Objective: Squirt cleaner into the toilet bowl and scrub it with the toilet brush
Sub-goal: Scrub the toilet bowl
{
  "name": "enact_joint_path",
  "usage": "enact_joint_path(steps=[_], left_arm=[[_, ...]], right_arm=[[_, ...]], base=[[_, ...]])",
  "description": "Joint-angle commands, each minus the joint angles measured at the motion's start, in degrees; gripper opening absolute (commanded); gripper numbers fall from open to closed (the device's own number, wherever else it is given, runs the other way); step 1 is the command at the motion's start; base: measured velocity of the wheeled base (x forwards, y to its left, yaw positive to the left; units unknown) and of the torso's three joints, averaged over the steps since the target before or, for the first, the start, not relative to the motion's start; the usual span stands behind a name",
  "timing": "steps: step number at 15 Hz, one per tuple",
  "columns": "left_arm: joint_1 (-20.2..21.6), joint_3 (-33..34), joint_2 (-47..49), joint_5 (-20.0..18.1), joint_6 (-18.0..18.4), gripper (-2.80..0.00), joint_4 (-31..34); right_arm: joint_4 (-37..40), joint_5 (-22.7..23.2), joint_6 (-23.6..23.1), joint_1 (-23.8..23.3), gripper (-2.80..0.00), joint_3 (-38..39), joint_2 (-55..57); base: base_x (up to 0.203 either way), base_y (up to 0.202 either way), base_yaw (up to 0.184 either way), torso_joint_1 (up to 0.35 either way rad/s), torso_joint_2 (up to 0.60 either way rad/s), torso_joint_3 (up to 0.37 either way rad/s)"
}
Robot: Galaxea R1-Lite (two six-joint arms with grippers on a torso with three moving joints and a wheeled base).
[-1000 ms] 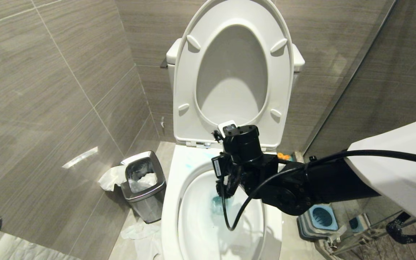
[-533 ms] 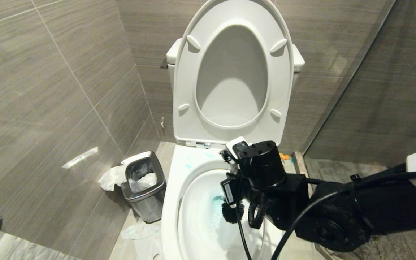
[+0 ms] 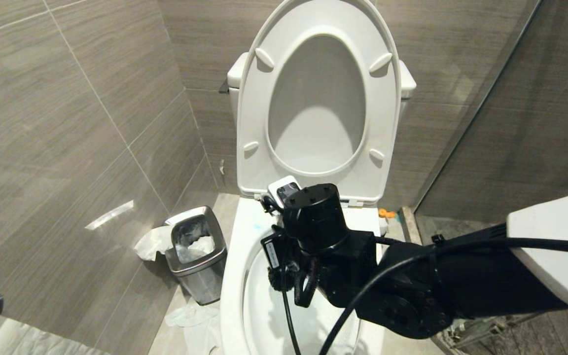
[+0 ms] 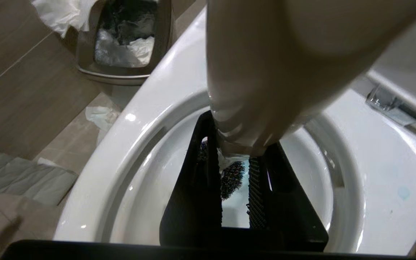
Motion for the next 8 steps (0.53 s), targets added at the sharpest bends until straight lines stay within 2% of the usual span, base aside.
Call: enact_joint_path(steps=[1, 8], left_arm=[[0.0, 0.1, 0.0, 0.0, 0.0, -2.8, 0.0], [0.0, 0.1, 0.0, 0.0, 0.0, -2.8, 0.0]], right_arm=[[-0.1, -0.2, -1.6, -2.7, -2.8, -3.8, 4.2], [-0.5, -0.2, -1.0, -5.1, -2.8, -4.8, 7.9]], base=[[0.0, 0.0, 0.0, 0.0, 0.0, 0.0], [0.0, 0.0, 0.0, 0.0, 0.0, 0.0]])
